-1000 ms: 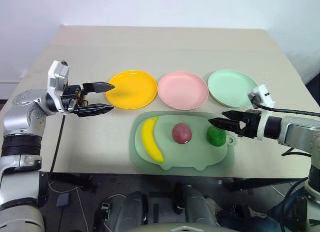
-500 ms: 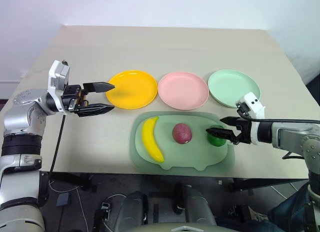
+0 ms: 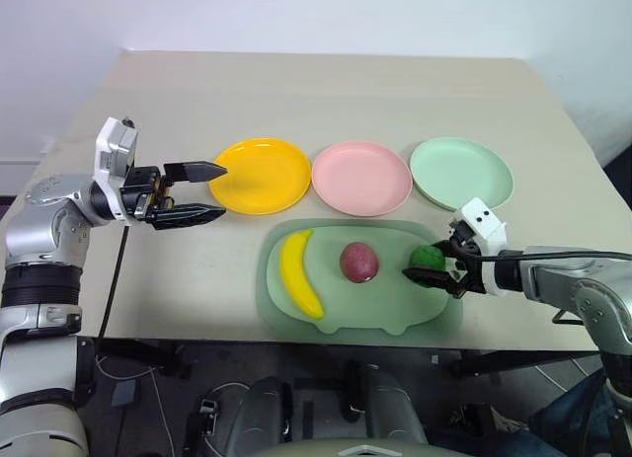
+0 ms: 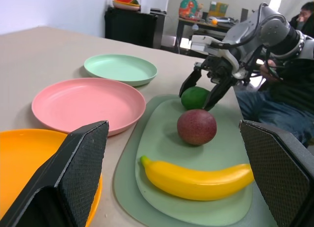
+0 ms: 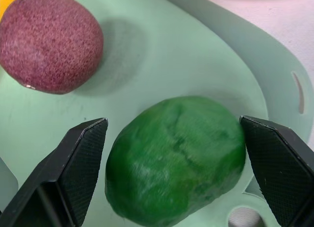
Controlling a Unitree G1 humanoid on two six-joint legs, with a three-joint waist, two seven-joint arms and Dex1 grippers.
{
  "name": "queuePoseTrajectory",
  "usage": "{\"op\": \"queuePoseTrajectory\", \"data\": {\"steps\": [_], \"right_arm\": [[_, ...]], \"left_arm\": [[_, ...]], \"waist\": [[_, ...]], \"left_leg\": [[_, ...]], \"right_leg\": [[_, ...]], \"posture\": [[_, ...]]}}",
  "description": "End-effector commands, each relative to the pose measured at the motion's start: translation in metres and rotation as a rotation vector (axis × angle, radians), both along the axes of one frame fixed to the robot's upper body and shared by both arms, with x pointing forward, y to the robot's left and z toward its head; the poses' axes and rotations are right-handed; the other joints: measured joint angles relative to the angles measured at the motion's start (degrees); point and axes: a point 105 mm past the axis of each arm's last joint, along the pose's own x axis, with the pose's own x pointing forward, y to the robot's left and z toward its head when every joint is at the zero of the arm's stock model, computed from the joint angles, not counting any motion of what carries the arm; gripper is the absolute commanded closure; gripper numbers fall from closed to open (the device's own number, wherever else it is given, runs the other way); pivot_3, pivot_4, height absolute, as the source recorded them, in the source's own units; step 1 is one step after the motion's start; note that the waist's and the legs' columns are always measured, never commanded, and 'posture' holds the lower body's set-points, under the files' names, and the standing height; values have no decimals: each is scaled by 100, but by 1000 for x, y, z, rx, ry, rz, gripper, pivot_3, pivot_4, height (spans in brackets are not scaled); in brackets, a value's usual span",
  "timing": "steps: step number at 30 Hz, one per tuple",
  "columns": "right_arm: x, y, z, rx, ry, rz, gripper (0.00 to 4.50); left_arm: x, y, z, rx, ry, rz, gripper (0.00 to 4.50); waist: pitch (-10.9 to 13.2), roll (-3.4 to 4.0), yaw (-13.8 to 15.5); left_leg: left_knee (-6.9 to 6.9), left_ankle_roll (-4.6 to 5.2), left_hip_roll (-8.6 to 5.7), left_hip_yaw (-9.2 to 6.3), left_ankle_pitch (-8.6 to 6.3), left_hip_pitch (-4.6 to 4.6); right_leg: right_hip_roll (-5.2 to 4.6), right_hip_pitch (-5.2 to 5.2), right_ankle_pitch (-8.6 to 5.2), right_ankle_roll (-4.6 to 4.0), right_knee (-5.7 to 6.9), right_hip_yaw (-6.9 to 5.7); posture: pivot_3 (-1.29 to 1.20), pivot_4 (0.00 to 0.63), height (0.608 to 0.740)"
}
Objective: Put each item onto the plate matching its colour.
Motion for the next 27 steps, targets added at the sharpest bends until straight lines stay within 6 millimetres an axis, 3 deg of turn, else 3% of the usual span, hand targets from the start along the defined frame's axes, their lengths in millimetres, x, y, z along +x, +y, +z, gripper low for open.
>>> {"op": "queuePoseTrajectory", "data": {"steps": [1,5,13,19,25,27], "right_arm": [[5,-2,7,-9,-43,4,170],[7,0,11,3,-57,10,1054],[14,4,21,56,-70,12,1094],[55,-5,72,181,-257,-110,1094],[93,-27,82,123,-381,-266,1094],[109,-40,74,92,-393,-350,1094]], "left_arm": [[-4,4,13,10,-53,6,11],[-4,4,13,11,-52,8,0],[-3,4,13,4,-48,16,0],[-3,3,12,0,-46,15,0],[-3,1,12,-3,-48,14,0],[-4,1,13,-2,-52,15,0]], "waist": [[0,0,0],[0,0,-1],[0,0,0],[0,0,-23],[0,0,-12],[0,0,-15]], "left_leg": [[0,0,0,0,0,0],[1,0,0,0,0,0],[2,0,0,0,1,0],[6,-1,1,2,1,1],[3,-1,1,13,2,-3],[3,-1,-1,16,1,-4]], "right_leg": [[0,0,0,0,0,0],[0,0,0,0,1,1],[0,0,0,-1,1,0],[1,-1,5,-7,2,3],[2,-1,5,-8,0,-1],[1,-1,5,-7,0,1]], "posture": [[0,150,740],[0,150,740],[0,150,740],[0,150,740],[0,150,740],[0,150,740]]}}
